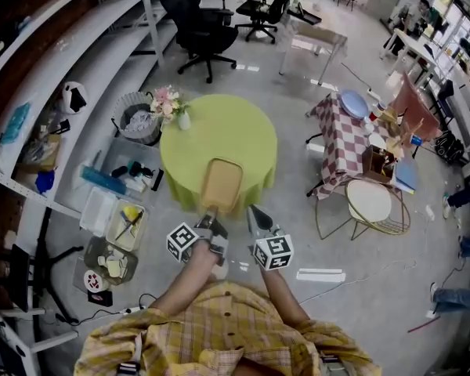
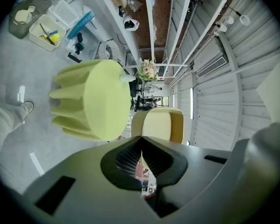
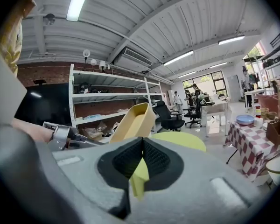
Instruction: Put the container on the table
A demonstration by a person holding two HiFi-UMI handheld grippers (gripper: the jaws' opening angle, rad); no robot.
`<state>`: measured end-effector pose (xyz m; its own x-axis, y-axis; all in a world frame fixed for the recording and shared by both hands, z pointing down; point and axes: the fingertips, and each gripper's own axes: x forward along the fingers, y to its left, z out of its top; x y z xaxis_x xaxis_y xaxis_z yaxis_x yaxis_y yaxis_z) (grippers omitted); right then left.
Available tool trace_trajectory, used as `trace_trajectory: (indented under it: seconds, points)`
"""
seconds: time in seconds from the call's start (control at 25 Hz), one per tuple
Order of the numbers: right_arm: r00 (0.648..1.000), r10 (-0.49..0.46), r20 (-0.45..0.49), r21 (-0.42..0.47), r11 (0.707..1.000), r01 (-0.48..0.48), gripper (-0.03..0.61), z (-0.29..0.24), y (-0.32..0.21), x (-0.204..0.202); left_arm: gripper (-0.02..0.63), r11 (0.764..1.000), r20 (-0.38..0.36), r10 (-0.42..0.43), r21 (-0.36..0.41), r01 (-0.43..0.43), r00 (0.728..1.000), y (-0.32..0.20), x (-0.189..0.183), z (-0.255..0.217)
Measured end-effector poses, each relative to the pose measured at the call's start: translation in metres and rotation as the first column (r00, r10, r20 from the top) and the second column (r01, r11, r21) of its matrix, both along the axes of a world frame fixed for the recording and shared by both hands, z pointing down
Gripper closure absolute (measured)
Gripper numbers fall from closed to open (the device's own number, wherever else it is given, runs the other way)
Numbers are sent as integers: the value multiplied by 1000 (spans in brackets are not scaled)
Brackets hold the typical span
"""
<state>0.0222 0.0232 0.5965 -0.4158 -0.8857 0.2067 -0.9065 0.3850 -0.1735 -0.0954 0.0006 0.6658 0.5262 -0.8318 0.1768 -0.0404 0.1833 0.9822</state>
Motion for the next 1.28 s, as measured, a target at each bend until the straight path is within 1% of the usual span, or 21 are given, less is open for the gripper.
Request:
trace_trajectory:
  seconds: [0.2,0.44,0.64,0.84,1.08,1.28]
  points:
    - [1000,0,-2,2,1000,0,580,-5,-51,-3,600,1000,9,1,-3,-1,1000,-53,-2,-6]
    - [1000,-1,-5,-16,1000,1,580,0,-99,-5,600,1000,3,5,-6,-5,1000,-101,-2,-4]
    - [1000,-1,10,-35,999,2,580,6,-132,-10,600,1000,5,11,-19,-11,1000,-128,-5,3]
    - [1000,-10,8,-33,999,10,580,6,-163,-14,600,1000,13,7,-30,-7,1000,-155,-9,6]
    - [1000,-11,-2,-35,999,11,580,5,-191,-22,600,999,21,9,-36,-8,1000,-183,-18,7]
    - [1000,-4,-5,-26,1000,4,580,-2,-205,-20,600,999,20,14,-35,-13,1000,-198,-16,5]
